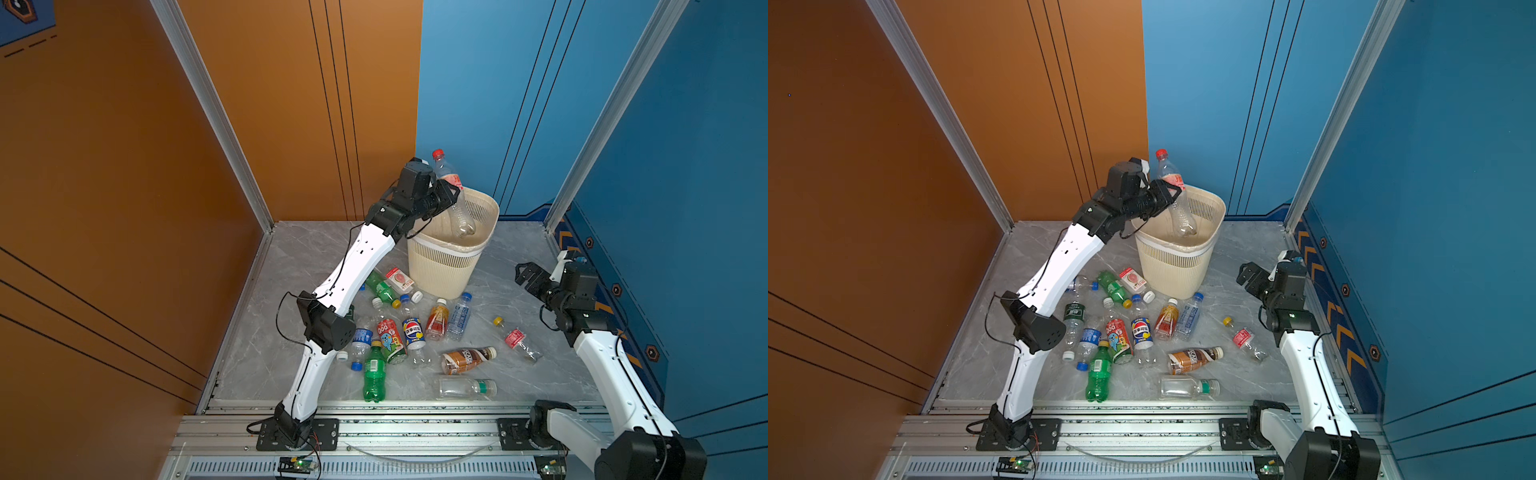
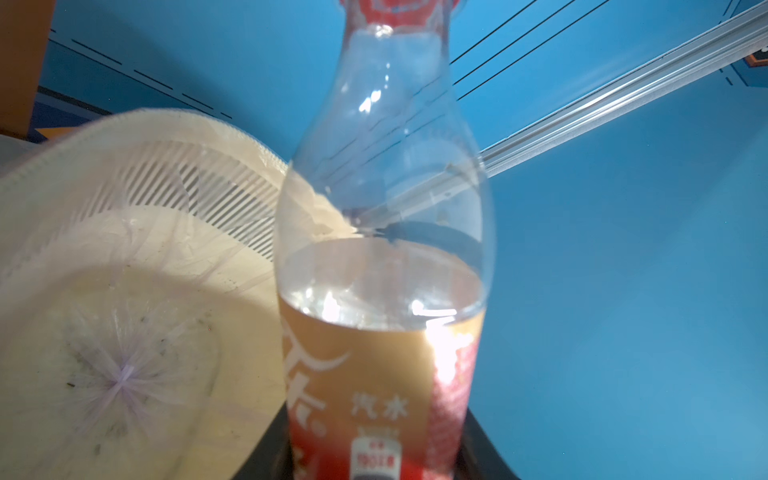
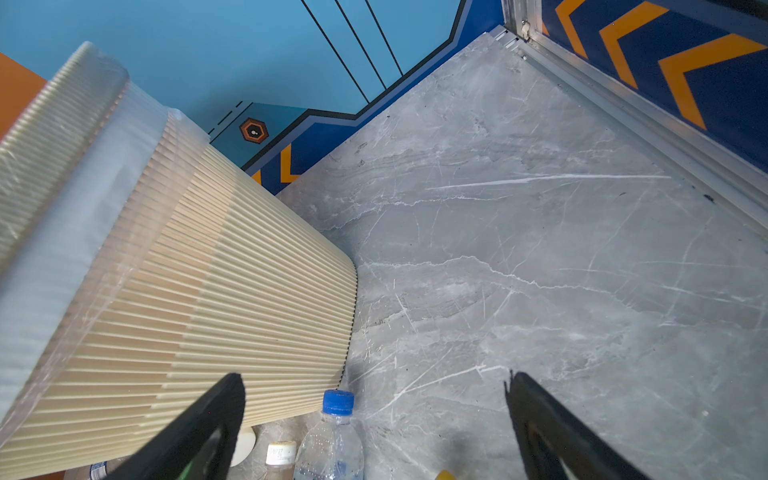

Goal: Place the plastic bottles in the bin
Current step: 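Lift the red-capped bottle with the left gripper and drop it into the bin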

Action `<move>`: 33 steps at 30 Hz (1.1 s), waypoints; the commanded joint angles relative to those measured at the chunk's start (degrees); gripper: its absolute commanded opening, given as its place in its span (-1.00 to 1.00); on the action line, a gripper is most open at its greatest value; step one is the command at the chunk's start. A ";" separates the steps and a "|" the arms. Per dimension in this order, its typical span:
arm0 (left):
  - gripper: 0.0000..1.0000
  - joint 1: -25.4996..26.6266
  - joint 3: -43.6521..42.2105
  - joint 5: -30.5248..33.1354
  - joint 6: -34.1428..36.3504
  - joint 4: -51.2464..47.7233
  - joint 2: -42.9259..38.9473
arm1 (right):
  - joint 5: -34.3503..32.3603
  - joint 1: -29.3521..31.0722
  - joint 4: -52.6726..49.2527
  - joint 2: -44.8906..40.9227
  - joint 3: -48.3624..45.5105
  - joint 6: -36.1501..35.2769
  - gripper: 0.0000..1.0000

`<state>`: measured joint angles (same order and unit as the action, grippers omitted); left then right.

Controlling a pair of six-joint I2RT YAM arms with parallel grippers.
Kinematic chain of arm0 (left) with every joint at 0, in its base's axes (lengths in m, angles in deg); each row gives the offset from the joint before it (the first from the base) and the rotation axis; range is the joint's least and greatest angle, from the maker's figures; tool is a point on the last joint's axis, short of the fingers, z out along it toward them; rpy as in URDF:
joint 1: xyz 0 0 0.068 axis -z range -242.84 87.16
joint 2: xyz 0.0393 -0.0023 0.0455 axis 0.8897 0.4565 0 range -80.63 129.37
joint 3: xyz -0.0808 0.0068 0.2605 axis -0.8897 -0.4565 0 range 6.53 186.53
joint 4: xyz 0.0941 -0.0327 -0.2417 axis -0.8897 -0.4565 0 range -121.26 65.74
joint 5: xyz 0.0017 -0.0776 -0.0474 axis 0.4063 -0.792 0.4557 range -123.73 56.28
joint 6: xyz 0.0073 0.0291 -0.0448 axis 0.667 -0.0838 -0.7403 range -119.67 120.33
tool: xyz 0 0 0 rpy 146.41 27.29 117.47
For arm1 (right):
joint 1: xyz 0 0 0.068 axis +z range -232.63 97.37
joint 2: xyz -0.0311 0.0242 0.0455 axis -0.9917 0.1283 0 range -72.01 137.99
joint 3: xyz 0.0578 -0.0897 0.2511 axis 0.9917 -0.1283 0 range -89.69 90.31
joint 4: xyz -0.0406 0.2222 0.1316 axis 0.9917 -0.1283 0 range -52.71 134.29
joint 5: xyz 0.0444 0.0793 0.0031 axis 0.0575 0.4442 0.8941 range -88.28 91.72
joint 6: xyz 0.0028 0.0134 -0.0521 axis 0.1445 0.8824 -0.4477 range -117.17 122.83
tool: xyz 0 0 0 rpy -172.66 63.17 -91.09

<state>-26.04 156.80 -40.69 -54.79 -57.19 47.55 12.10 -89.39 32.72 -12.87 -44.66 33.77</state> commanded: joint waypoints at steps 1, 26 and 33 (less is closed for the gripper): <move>-0.15 0.21 -0.88 -1.21 -0.31 1.13 -0.57 | 0.65 -0.31 -1.24 -0.98 -0.77 -0.26 0.99; 0.95 -0.72 -4.16 -4.98 7.33 0.73 -10.58 | -1.74 -1.43 -15.64 -3.38 1.55 -4.24 0.99; 0.95 -0.32 -18.80 -0.62 22.40 0.83 -24.82 | -1.32 -1.35 -25.67 -5.38 0.56 -5.60 0.99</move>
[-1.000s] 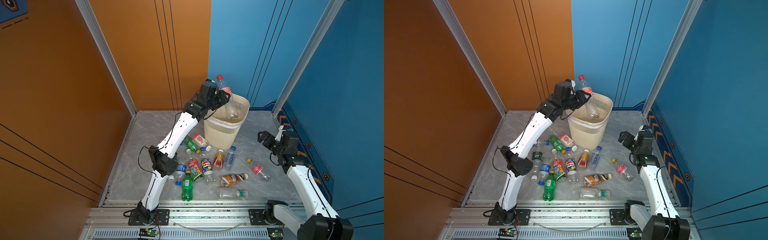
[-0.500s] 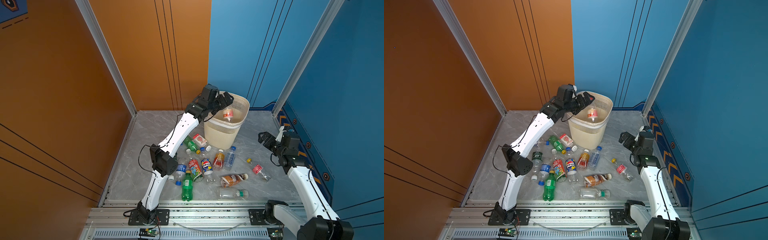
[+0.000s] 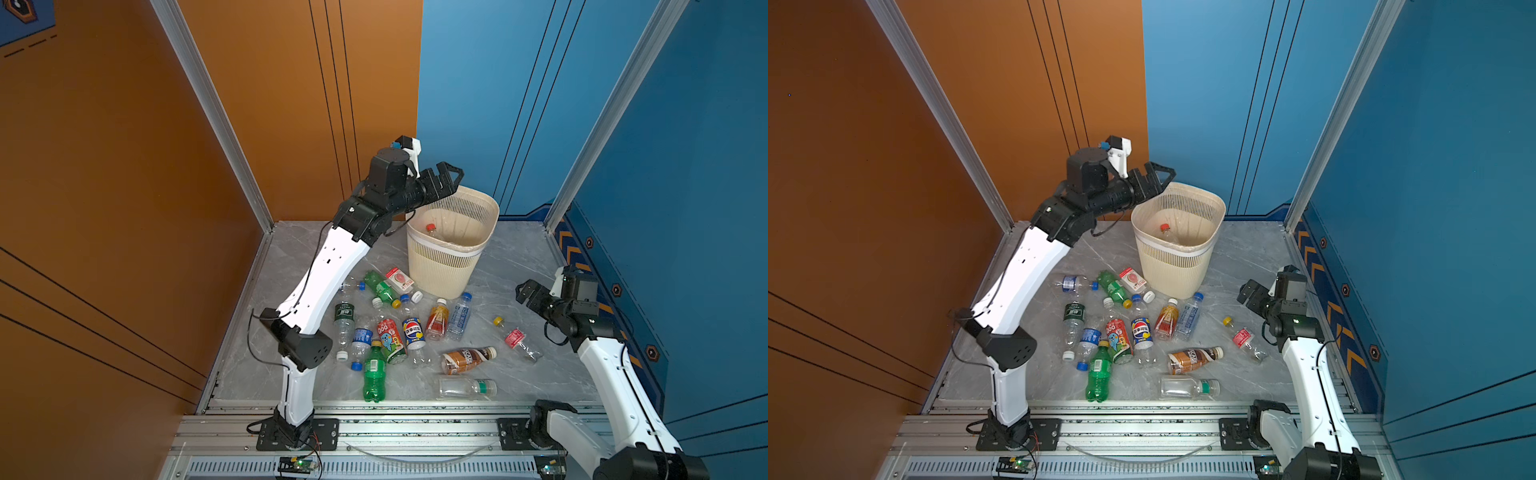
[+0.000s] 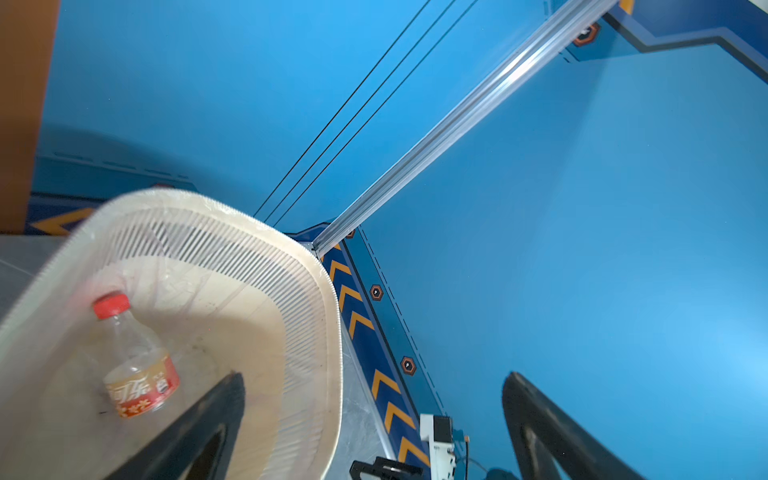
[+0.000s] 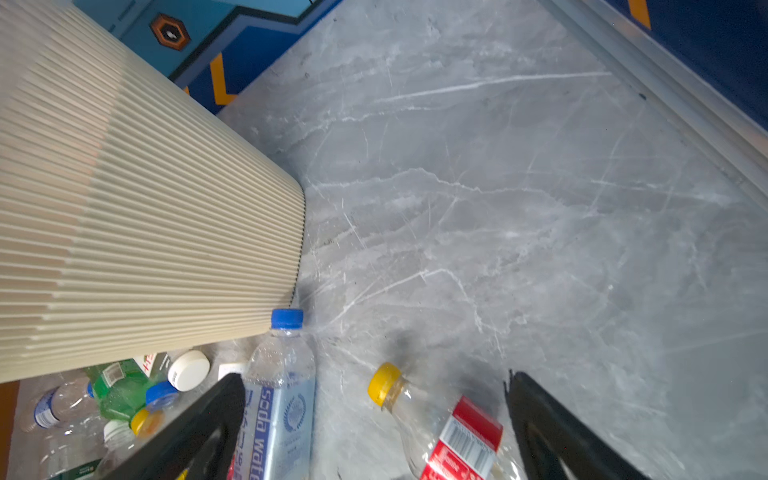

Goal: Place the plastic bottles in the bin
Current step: 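Lift the red-capped bottle with the left gripper and drop it into the bin, then grasp the yellow-capped red-label bottle with the right gripper while the left arm withdraws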

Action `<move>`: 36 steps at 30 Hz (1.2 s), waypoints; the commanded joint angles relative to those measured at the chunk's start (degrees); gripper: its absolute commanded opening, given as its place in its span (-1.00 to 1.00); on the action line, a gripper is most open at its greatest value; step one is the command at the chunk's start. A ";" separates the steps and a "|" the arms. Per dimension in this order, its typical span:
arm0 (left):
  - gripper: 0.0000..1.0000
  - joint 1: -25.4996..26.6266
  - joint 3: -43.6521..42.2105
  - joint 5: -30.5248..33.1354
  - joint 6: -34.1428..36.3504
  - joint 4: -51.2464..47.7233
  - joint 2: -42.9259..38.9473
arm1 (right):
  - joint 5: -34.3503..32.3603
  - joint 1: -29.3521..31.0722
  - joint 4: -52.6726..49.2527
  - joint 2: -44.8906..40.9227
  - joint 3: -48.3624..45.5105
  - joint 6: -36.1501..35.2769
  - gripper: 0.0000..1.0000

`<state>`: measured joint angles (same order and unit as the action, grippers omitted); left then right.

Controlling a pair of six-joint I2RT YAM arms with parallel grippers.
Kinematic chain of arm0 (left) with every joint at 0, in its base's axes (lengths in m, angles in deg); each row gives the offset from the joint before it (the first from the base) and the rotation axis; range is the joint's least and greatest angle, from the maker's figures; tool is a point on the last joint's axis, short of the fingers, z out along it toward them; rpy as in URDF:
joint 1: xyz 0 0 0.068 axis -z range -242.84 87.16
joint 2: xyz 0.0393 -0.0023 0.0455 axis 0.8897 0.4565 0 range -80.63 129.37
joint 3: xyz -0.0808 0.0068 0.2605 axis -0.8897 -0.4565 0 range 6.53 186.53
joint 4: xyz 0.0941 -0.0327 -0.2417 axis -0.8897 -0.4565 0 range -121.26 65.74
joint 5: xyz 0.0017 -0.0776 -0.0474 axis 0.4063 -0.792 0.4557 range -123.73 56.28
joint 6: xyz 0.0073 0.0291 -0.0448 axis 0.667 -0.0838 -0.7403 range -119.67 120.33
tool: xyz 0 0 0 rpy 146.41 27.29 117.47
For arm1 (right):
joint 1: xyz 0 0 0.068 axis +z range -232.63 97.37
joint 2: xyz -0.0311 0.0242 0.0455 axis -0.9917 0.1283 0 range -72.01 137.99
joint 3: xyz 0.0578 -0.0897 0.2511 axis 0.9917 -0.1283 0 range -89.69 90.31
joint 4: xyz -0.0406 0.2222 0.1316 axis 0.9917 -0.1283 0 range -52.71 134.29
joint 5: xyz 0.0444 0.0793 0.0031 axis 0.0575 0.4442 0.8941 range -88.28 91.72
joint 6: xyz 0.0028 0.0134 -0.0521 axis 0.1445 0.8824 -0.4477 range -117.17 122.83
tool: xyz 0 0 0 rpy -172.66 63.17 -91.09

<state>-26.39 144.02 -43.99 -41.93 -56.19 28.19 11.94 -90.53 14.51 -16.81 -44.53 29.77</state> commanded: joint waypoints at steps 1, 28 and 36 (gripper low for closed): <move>0.95 0.35 -11.14 5.10 11.74 0.48 -9.23 | -1.26 -0.16 -8.96 -1.59 0.27 -1.58 0.99; 0.95 -12.52 -83.84 21.87 11.64 7.83 -56.75 | -10.62 12.90 -17.84 13.10 1.41 -6.13 0.99; 0.95 -16.20 -85.29 19.10 10.91 7.98 -58.39 | -13.33 13.94 -17.38 17.09 1.33 -4.88 1.00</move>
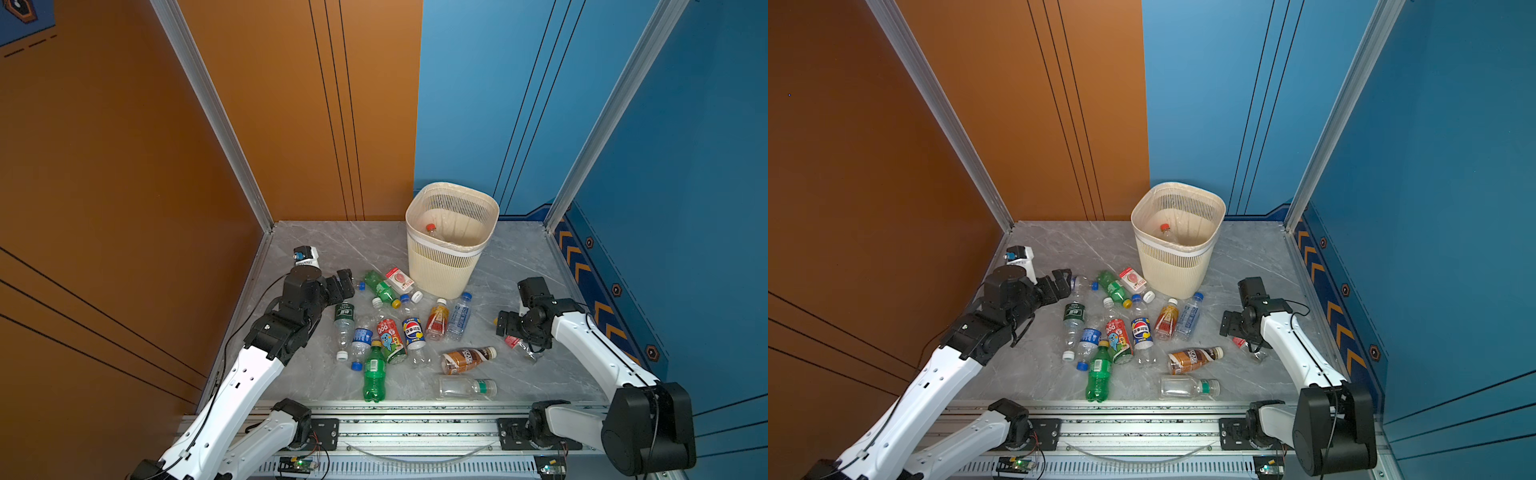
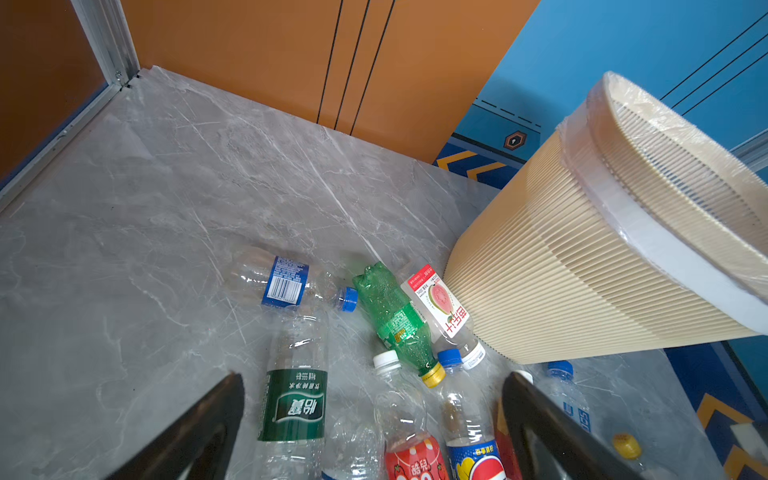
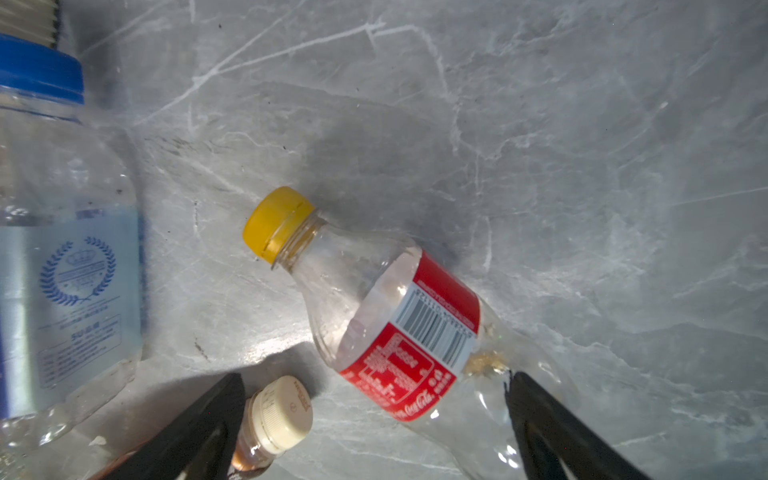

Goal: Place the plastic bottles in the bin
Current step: 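Grasp the yellow-capped red-label bottle with the right gripper while the left arm withdraws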

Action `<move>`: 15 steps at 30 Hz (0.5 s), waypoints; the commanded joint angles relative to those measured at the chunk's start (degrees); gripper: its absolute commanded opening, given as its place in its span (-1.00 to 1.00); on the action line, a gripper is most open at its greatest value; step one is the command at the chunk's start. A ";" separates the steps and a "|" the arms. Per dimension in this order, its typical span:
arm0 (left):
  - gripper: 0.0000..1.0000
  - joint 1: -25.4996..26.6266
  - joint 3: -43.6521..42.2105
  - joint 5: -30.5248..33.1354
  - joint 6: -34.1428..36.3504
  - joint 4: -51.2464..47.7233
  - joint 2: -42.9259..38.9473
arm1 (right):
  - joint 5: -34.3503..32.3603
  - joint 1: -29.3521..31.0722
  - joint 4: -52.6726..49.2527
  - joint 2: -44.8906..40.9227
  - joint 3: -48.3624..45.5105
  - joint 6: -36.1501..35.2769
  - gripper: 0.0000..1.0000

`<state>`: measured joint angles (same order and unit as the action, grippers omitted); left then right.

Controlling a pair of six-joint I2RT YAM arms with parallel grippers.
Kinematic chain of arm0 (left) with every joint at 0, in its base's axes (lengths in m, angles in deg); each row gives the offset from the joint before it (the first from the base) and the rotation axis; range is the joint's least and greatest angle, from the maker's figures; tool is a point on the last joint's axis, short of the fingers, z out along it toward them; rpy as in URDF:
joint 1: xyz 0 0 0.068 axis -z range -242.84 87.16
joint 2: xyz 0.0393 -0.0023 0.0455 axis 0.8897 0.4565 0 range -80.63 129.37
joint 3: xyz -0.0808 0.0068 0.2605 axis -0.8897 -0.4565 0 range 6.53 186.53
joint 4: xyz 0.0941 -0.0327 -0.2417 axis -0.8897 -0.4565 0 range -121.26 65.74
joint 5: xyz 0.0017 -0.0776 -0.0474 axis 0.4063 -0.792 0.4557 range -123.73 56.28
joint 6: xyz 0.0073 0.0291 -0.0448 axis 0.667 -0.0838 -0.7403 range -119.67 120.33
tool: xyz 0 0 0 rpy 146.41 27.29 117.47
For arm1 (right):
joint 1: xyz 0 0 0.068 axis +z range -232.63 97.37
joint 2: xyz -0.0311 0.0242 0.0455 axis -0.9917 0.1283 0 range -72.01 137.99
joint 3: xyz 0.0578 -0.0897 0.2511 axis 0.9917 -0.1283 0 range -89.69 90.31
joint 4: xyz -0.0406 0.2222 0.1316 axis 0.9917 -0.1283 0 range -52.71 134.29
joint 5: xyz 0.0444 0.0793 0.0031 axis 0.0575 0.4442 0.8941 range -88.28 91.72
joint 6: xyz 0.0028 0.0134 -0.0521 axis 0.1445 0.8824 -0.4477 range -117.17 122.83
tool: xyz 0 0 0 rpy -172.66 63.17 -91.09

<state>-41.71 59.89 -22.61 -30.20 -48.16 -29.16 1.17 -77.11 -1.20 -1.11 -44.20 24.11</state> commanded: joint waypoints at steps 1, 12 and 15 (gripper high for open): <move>0.95 -1.23 -1.45 -2.48 -1.07 0.04 -1.32 | -2.62 0.67 -1.62 2.04 0.91 0.95 1.00; 0.95 -4.07 -2.99 -4.87 -2.55 0.02 -2.49 | -3.54 0.81 3.27 7.30 1.15 3.73 0.67; 0.95 -4.59 -3.24 -5.06 -2.73 -0.25 -2.71 | -3.53 0.80 4.55 8.60 1.22 4.62 0.53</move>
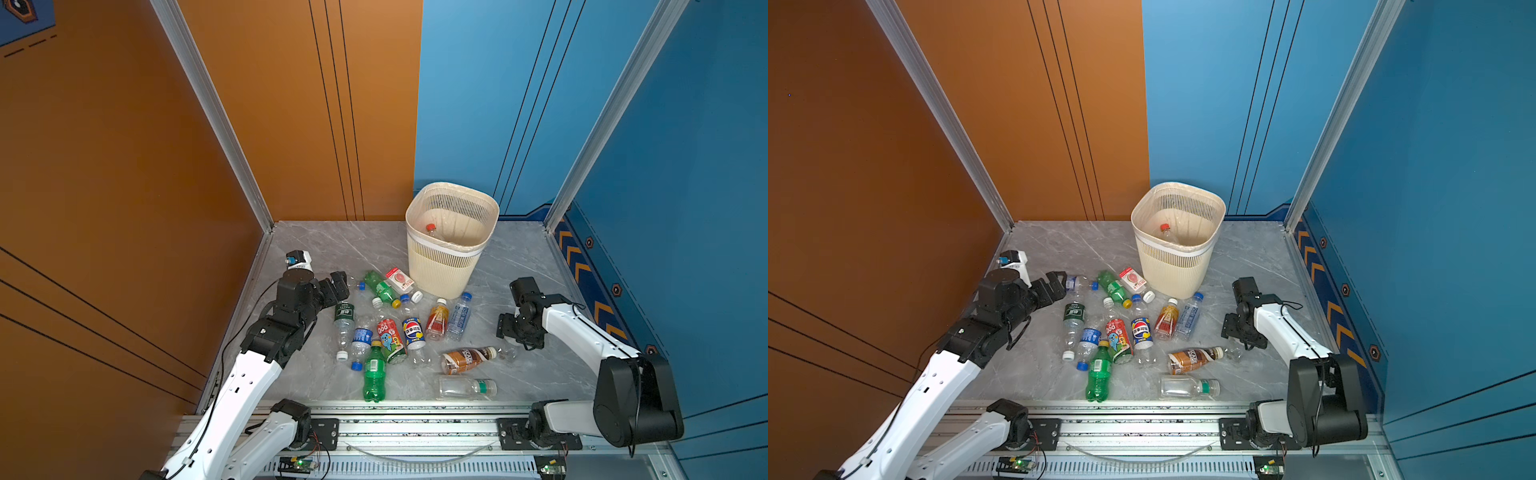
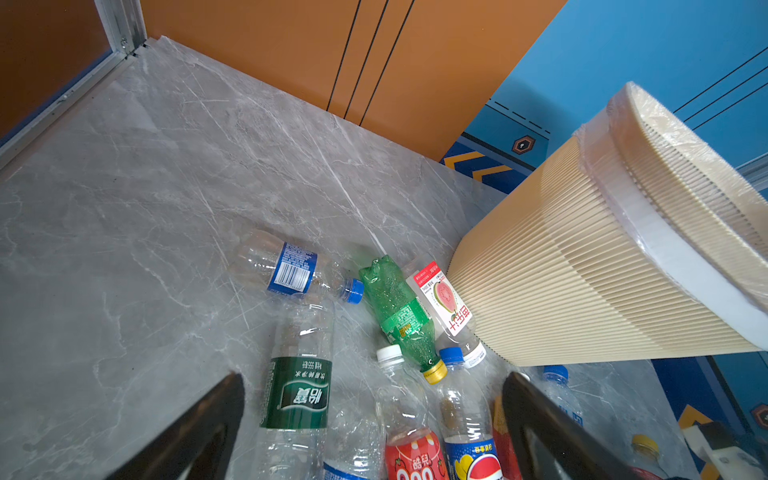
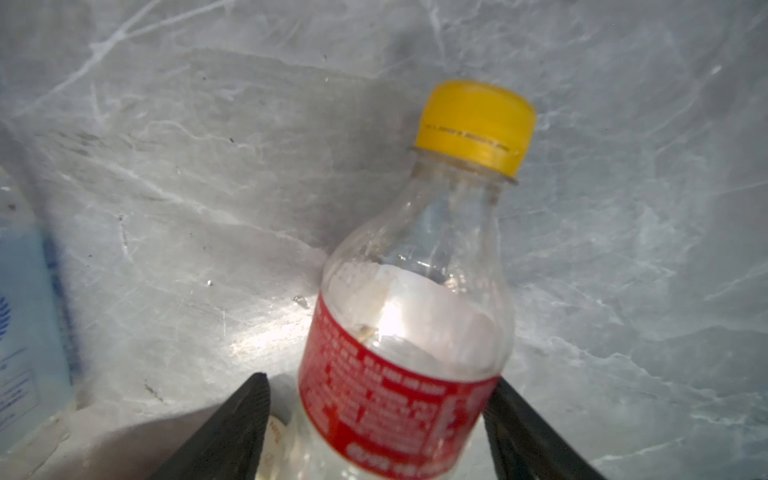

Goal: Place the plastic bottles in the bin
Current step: 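Grasp the yellow-capped red-label bottle with the right gripper while the left arm withdraws, then lift the yellow-capped bottle with the right gripper and release it over the bin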

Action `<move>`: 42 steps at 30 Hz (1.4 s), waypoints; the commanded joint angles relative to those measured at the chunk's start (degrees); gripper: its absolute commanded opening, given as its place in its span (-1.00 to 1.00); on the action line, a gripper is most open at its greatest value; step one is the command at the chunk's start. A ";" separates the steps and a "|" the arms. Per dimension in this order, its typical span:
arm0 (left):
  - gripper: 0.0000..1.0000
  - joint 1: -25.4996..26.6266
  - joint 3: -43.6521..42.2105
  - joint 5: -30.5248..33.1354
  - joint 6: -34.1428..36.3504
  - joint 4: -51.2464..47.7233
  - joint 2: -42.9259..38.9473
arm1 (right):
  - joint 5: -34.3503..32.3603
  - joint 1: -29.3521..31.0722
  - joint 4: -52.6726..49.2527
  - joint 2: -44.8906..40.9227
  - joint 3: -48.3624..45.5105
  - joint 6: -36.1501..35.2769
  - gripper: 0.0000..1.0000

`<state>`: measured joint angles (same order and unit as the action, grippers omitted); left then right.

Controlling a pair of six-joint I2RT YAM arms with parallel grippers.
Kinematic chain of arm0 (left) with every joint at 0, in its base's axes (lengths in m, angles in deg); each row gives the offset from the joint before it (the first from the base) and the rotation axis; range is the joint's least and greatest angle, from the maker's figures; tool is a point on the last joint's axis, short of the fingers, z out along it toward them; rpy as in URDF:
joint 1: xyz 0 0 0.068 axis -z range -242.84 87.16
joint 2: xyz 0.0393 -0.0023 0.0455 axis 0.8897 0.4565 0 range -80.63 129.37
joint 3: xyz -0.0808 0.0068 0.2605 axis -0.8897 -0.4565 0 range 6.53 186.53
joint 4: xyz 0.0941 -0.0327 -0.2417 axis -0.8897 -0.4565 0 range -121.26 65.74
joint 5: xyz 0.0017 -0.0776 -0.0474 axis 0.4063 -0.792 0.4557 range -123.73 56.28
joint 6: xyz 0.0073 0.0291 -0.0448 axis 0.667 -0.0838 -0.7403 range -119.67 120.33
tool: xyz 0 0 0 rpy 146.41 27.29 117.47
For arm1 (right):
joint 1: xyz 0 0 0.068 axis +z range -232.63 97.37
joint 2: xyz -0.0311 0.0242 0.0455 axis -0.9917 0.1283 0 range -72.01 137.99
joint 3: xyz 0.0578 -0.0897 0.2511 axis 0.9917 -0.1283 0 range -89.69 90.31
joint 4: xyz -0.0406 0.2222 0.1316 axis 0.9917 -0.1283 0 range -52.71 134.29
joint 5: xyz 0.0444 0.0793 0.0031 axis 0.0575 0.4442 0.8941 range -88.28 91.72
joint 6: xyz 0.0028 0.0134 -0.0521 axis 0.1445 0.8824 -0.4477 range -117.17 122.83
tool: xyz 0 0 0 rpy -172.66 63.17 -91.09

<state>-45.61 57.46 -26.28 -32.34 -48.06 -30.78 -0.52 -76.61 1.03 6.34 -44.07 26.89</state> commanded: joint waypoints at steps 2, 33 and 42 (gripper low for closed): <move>0.95 -1.04 -0.96 -1.59 -0.87 -0.38 -1.24 | -1.64 0.39 3.08 1.55 0.97 2.68 0.44; 0.95 -6.65 -6.35 -3.36 -5.74 -3.98 -1.09 | -9.62 7.54 -7.38 -11.10 39.06 0.81 -0.01; 0.95 -8.02 -7.51 -3.66 -6.49 -5.34 -2.90 | -11.54 14.64 -3.85 -1.59 55.39 -2.45 -0.01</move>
<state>-52.88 50.78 -29.06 -38.33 -51.68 -32.31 -9.89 -63.21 -3.43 1.77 8.61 26.62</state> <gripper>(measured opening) 0.976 0.569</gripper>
